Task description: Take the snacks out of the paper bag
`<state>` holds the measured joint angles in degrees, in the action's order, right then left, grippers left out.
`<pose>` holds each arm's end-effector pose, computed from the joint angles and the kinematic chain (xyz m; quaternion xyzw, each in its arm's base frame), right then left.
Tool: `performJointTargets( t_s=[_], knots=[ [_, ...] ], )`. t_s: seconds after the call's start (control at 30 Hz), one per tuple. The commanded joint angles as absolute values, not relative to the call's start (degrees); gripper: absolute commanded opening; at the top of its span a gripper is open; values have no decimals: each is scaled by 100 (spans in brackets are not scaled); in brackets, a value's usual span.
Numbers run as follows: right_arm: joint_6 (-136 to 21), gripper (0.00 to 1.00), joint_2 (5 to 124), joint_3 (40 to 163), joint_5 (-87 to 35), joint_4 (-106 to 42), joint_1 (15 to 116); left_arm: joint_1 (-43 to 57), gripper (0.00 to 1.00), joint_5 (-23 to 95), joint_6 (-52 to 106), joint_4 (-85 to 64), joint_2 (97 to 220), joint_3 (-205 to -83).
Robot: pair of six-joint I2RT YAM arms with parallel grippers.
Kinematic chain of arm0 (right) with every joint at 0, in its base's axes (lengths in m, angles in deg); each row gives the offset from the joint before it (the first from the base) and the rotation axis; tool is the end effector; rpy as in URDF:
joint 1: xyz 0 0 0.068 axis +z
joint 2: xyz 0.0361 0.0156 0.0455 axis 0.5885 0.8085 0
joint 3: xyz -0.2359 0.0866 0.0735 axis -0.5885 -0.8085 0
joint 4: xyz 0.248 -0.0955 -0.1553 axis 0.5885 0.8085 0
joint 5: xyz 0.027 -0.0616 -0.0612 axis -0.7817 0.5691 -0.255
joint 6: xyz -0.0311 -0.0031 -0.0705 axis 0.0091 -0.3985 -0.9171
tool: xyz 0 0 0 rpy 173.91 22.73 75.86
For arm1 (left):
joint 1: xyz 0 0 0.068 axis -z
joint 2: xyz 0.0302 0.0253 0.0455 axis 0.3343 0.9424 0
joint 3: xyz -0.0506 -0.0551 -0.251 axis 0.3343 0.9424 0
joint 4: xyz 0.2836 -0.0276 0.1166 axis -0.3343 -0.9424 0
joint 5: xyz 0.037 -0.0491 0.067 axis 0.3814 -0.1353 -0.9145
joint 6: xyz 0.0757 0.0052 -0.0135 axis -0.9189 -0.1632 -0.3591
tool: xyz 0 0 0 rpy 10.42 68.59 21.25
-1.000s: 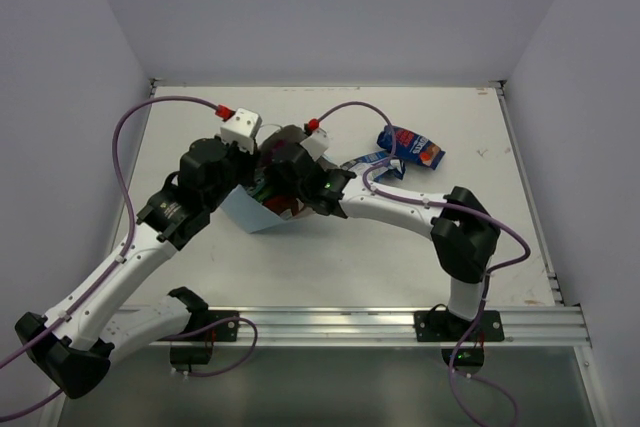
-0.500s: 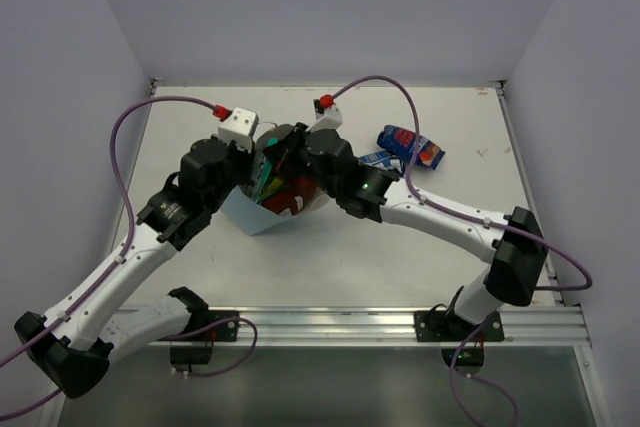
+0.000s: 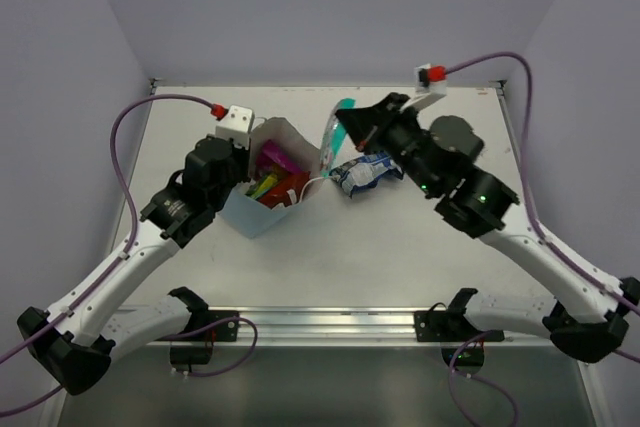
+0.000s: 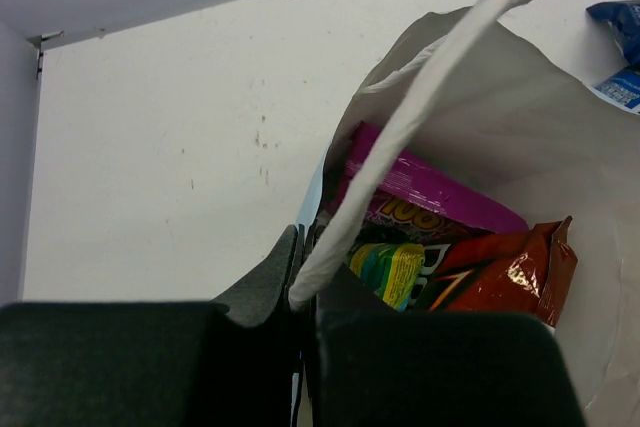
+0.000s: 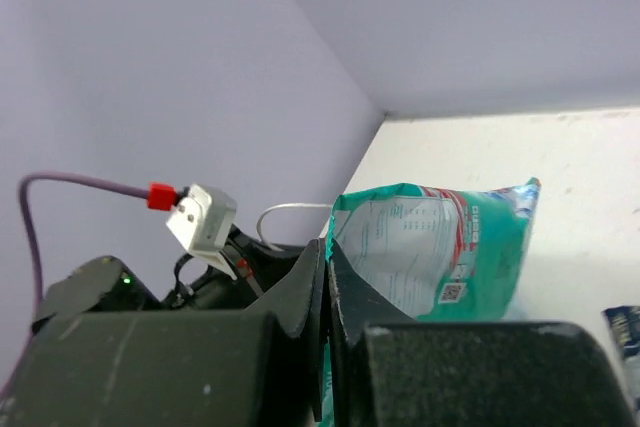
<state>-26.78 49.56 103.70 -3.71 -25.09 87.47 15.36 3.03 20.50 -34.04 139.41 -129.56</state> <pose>0.2205 0.2494 0.4718 0.0123 0.6827 0.4463 0.5784 0.2590 -0.1476 0.3450 0.0899 0.8049 -0.0278 0.5859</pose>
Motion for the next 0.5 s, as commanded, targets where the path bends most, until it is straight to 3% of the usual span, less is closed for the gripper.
performJointTargets(
  t_s=[0.0,0.23,0.47],
  knots=[
    [-3219,0,4137,10674,-512,-1908,8449,1545,0,-31,2007,-3109,13960,-13214],
    [-3404,0,2731,9656,884,-941,8124,1545,0,-40,1946,-3003,14048,-13311],
    [-3096,0,2351,8074,1308,-369,8000,1545,0,-84,1814,-2968,14101,-13530]
  ],
)
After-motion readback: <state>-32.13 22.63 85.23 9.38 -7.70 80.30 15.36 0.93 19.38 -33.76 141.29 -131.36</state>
